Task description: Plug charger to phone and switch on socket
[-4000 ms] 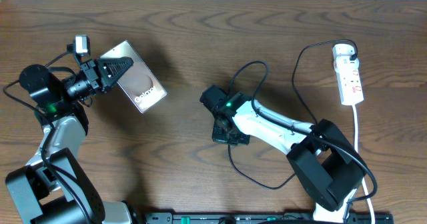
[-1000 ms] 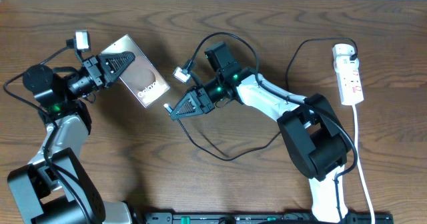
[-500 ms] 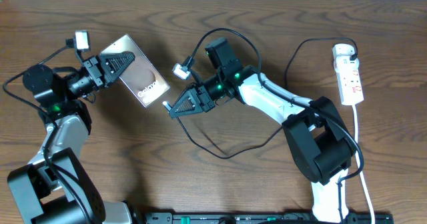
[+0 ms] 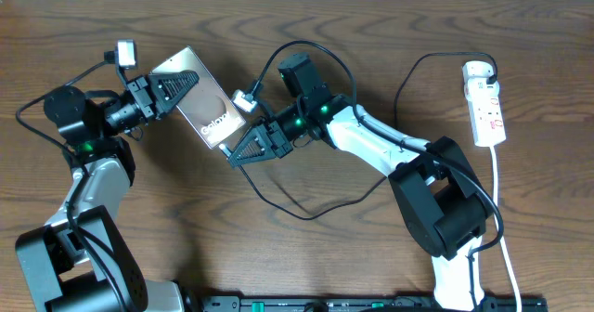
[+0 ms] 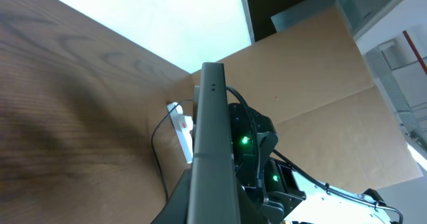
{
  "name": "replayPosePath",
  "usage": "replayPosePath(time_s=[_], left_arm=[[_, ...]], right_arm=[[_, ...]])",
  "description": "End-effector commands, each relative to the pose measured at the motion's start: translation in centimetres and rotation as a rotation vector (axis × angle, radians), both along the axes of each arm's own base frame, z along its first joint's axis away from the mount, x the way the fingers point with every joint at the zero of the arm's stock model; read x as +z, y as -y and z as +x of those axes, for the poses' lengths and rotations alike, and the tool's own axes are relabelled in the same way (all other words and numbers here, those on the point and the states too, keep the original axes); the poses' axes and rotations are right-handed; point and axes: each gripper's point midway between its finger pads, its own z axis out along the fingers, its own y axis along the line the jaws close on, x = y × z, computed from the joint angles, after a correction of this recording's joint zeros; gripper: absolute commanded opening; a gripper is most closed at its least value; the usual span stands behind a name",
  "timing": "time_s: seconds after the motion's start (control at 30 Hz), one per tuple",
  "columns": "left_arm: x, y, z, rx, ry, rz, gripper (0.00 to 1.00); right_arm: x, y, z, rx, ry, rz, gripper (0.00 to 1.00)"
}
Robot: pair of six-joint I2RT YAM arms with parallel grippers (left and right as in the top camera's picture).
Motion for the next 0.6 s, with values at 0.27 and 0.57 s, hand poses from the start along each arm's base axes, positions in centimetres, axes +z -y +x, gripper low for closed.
replayPosePath(time_s=[0.27, 0.57], left_arm=[[0.9, -2.2, 0.2, 0.053, 0.005, -0.004, 0.07], [0.9, -0.7, 0.1, 0.012, -0.017, -0.016, 0.07]], right_arm=[[1.8, 0.7, 0.4, 0.001, 0.014, 0.03, 0.01], [1.9, 0.7, 0.5, 0.0, 0.028, 0.04, 0.01]])
